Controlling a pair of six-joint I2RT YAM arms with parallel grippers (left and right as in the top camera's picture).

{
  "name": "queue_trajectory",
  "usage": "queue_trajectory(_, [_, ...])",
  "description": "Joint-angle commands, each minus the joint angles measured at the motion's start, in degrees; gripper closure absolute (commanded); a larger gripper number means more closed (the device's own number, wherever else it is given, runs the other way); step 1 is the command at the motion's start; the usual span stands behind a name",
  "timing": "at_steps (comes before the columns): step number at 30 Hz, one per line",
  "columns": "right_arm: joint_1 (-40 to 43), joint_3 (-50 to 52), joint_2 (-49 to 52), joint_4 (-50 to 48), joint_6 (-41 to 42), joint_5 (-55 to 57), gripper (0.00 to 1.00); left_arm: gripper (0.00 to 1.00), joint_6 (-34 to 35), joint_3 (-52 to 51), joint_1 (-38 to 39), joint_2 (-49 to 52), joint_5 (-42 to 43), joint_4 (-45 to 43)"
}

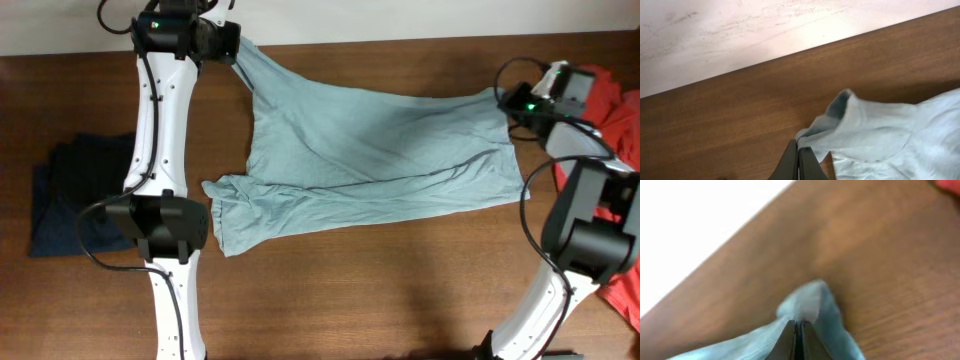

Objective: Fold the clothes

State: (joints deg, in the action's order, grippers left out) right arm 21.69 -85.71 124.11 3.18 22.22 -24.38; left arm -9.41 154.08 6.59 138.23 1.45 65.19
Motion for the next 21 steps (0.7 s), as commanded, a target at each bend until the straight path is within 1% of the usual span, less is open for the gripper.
queue_trajectory(1, [0.9,-1.3,-2.2,0.5,-2.5,-12.9,0.96,0.99,-0.6,1.0,-0.2,-1.8,-0.4,0.5])
queue_trajectory(5, [2.3,-1.4,-2.2,2.7,-2.5,-24.0,0.95,0.99,-0.6,1.0,-0.2,-2.3,-0.3,4.4])
queue_trajectory(7, [2.8,-1.4,-2.2,4.6,-2.4,-27.1,0.94,0.99,-0.6,1.0,-0.2,-2.3,-0.2,6.5])
queue_trajectory(8, [3.1,-1.4,-2.2,7.4,-2.2,-27.9,0.96,0.99,-0.5,1.0,-0.2,-2.3,-0.2,9.0])
queue_trajectory(10, [3.4,-1.4,-2.2,10.1,-2.2,-27.2,0.96,0.99,-0.5,1.0,-0.2,-2.3,-0.2,11.9])
queue_trajectory(14, [4.4,-1.4,-3.1,18.0,-2.3,-20.6,0.96,0.99,-0.5,1.0,-0.3,-2.3,-0.2,18.4])
queue_trajectory(17, [5.2,-1.4,-5.2,23.3,-4.0,-15.3,0.96,0.99,-0.5,1.0,-0.3,-2.3,-0.2,22.7])
queue_trajectory(20, [5.8,-1.4,-8.5,28.2,-4.0,-7.7,0.96,0.99,-0.5,1.0,-0.3,-2.3,-0.2,27.4])
queue_trajectory(21, [6.1,-1.4,-10.1,30.2,-3.9,-3.4,0.96,0.99,-0.5,1.0,-0.4,-2.3,-0.4,28.7])
